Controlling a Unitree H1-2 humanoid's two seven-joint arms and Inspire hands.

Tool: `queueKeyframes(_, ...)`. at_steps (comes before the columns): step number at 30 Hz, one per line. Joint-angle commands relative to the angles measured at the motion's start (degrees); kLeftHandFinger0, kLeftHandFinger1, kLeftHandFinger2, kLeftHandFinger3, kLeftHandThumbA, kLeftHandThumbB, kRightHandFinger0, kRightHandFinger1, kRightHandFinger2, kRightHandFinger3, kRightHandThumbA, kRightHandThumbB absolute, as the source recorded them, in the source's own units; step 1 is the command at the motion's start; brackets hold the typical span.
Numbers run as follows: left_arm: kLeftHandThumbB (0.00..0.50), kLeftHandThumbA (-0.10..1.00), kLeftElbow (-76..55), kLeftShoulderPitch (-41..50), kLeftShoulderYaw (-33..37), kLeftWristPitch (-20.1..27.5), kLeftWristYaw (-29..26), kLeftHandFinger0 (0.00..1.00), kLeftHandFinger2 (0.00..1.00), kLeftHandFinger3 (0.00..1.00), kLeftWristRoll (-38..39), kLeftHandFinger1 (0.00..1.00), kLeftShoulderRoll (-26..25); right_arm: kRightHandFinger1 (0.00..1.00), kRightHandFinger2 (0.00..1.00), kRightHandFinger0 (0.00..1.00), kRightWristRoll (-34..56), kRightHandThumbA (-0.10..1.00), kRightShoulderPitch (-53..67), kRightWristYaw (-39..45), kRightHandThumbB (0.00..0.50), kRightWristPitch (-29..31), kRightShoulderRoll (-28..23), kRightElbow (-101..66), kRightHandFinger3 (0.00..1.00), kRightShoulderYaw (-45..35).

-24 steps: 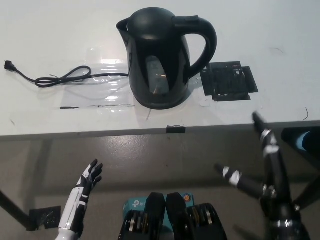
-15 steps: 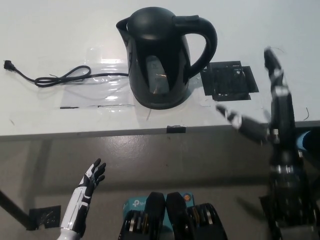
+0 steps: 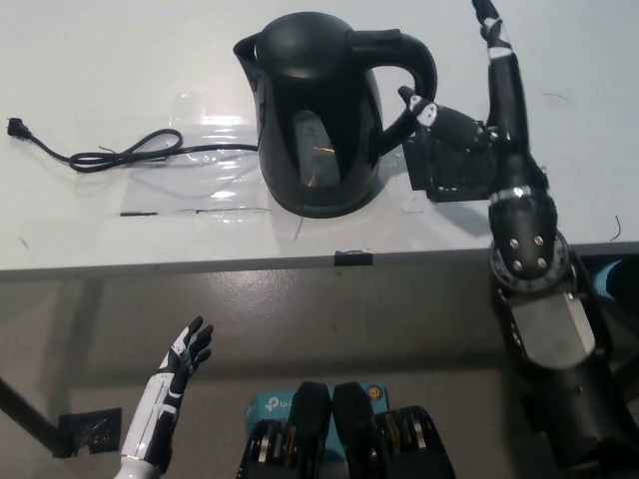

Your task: Use the right hand to grab the handle of the kettle from the base and place it on the right side

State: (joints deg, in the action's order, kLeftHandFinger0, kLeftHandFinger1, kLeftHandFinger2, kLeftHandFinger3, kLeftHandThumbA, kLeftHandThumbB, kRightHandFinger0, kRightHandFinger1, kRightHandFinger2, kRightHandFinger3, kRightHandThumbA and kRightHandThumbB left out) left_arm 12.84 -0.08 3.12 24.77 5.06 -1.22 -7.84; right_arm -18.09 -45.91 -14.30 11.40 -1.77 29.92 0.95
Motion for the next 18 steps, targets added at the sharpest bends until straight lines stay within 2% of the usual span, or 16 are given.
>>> queueKeyframes(1,0.500,1.00,-1.3,-0.2,0.1,2.2,0.6,1.00,1.00,1.00,0.4,1.00,-0.6,1.00,1.00,1.00,-1.4,0.87,-6.0,-3.2,0.220,-0.4,-0.5,4.6,1.00,0.2)
queueKeyframes(7,0.500,1.00,-1.1,-0.5,0.0,2.2,0.4,1.00,1.00,1.00,0.0,1.00,-0.7,1.00,1.00,1.00,-1.6,0.90,-9.6,-5.3,0.242,-0.7,-0.3,11.0,1.00,0.6)
queueKeyframes(13,0.500,1.00,-1.4,-0.6,0.1,2.2,0.1,1.00,1.00,1.00,-0.8,1.00,-0.9,1.00,1.00,1.00,-0.9,0.88,-11.6,-6.4,0.251,1.0,-0.3,15.7,1.00,0.9)
queueKeyframes(14,0.500,1.00,-1.4,-0.6,0.0,2.2,0.4,1.00,1.00,1.00,-0.2,1.00,-0.9,1.00,1.00,1.00,-0.9,0.90,-11.8,-6.5,0.266,0.8,-0.3,16.1,1.00,0.9)
queueKeyframes(18,0.500,1.00,-1.3,-0.7,0.0,2.2,0.5,1.00,1.00,1.00,-0.2,1.00,-1.0,1.00,1.00,1.00,-1.3,0.90,-12.4,-7.1,0.241,0.9,-0.4,17.2,1.00,1.4)
